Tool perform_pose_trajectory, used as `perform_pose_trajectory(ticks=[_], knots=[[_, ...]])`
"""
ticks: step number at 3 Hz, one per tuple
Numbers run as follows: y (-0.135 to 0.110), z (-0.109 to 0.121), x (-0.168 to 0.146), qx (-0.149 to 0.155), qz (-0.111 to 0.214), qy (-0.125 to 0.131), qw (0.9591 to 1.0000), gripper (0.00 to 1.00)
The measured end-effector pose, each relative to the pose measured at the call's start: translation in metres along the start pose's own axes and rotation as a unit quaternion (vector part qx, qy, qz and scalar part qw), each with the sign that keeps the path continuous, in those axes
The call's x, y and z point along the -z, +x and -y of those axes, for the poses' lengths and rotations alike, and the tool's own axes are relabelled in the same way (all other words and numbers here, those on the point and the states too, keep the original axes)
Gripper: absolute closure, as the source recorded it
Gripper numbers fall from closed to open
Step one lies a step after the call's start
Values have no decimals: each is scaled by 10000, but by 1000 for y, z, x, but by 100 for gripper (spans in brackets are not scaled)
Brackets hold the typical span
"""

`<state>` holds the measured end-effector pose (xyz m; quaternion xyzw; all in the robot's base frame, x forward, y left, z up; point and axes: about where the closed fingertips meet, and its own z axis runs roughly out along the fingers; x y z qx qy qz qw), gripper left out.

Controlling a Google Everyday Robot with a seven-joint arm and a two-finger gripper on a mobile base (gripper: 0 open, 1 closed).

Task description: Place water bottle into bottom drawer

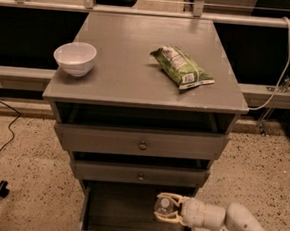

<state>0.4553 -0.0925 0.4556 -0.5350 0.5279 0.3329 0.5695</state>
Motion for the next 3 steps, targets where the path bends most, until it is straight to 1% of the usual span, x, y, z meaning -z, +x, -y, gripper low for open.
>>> perform_pose_trajectory(ticks=[1, 2, 3], knots=[[38, 12, 12, -12, -7, 584, 9983, 100], [89, 13, 11, -105, 40, 1017, 9947, 100], [129, 11, 7, -225, 104, 1217, 9923, 100]])
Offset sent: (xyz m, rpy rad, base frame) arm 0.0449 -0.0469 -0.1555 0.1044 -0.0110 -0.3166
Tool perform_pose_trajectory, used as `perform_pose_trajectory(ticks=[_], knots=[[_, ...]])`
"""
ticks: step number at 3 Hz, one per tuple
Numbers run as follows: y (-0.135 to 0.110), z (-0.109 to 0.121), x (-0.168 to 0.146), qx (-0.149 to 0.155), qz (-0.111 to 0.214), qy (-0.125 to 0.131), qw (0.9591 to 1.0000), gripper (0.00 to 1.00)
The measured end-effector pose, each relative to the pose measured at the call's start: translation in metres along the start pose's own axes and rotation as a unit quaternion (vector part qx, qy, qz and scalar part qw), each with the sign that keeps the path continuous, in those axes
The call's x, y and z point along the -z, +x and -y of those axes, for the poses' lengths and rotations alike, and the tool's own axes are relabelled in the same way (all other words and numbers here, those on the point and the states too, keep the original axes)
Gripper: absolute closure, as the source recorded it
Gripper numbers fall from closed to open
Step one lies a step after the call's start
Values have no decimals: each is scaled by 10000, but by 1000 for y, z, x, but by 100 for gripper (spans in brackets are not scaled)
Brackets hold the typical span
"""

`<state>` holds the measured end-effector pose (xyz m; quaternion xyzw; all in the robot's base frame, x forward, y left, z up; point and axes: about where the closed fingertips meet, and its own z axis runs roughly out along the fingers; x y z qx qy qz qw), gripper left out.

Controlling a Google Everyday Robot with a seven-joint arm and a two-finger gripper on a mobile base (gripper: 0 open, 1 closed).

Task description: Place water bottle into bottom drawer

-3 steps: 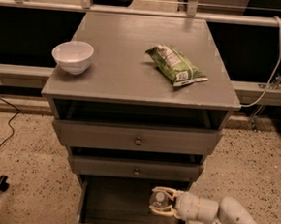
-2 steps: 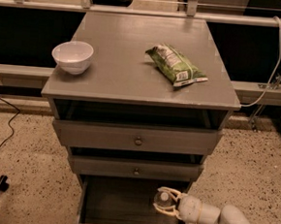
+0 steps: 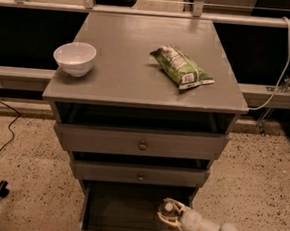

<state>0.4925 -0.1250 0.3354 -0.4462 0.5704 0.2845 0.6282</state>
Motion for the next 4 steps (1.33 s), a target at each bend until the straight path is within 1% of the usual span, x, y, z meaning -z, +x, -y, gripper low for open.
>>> perform_pose_trajectory(ticks=[1, 2, 3, 4], knots=[[32, -3, -2, -233, -44, 36, 9997, 100], [59, -7, -2, -540, -164, -6, 9984, 100], [77, -11, -2, -820, -292, -41, 9962, 86], [89, -14, -3, -1015, -317, -59, 9943, 63]])
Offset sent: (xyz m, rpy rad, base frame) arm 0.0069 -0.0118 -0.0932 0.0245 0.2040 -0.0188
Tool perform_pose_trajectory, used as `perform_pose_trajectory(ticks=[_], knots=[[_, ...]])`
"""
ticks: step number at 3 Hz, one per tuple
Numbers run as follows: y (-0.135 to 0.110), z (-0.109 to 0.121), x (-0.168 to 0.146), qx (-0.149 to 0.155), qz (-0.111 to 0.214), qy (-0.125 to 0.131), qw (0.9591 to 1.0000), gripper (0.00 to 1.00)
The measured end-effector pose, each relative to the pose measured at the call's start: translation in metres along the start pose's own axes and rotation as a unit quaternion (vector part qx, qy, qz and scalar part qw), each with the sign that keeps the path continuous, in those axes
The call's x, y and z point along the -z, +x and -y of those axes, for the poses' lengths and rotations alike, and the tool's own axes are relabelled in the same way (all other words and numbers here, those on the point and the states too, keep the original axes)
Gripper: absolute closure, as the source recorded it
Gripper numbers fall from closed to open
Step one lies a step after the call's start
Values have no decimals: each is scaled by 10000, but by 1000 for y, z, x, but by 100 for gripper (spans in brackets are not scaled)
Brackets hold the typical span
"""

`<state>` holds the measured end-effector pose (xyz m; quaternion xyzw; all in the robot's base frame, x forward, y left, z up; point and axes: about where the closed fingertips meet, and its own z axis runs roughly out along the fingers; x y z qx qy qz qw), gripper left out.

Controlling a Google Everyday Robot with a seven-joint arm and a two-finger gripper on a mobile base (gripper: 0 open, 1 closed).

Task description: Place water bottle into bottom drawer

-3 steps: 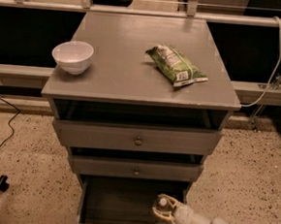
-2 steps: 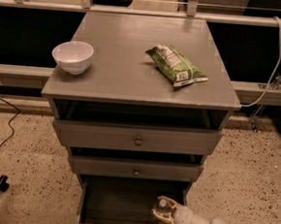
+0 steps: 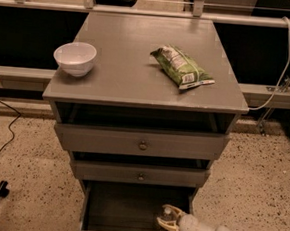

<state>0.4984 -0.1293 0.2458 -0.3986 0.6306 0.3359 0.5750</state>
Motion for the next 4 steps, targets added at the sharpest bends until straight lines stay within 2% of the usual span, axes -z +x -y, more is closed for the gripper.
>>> perform_pose_trajectory(ticks=[2, 3, 4], knots=[[7, -2, -3, -96, 66, 38, 9999, 17], [7, -3, -5, -102, 77, 21, 9999, 0], [7, -3, -5, -102, 77, 21, 9999, 0]])
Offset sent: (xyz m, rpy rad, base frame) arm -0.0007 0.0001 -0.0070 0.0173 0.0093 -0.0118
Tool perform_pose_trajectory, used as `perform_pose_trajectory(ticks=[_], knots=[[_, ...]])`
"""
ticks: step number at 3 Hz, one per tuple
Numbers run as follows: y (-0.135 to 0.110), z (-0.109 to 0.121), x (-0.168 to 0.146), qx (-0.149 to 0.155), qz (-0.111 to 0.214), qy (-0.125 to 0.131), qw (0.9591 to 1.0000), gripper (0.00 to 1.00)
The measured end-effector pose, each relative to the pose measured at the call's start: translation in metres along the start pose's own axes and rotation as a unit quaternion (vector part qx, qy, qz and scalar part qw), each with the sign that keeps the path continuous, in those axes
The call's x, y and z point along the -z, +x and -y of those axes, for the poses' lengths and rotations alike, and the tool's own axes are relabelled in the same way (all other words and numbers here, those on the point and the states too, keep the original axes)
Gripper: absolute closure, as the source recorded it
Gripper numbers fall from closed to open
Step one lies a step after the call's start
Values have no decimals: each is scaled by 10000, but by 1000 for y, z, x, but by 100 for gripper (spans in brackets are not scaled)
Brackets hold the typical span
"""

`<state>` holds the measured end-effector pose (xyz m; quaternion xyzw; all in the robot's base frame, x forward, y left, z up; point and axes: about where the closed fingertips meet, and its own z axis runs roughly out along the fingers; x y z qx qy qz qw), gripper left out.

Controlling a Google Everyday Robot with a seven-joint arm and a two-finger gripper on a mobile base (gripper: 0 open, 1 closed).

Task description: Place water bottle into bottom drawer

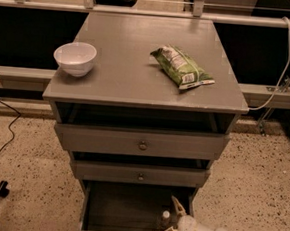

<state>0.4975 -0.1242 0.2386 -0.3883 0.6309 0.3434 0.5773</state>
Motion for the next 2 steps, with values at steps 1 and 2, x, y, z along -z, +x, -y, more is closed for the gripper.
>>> perform_pose_trajectory(ticks=[1, 2], knots=[[-5, 5, 19, 150, 52, 154, 9998, 0], [-6, 6, 24, 182, 63, 195, 9996, 0]])
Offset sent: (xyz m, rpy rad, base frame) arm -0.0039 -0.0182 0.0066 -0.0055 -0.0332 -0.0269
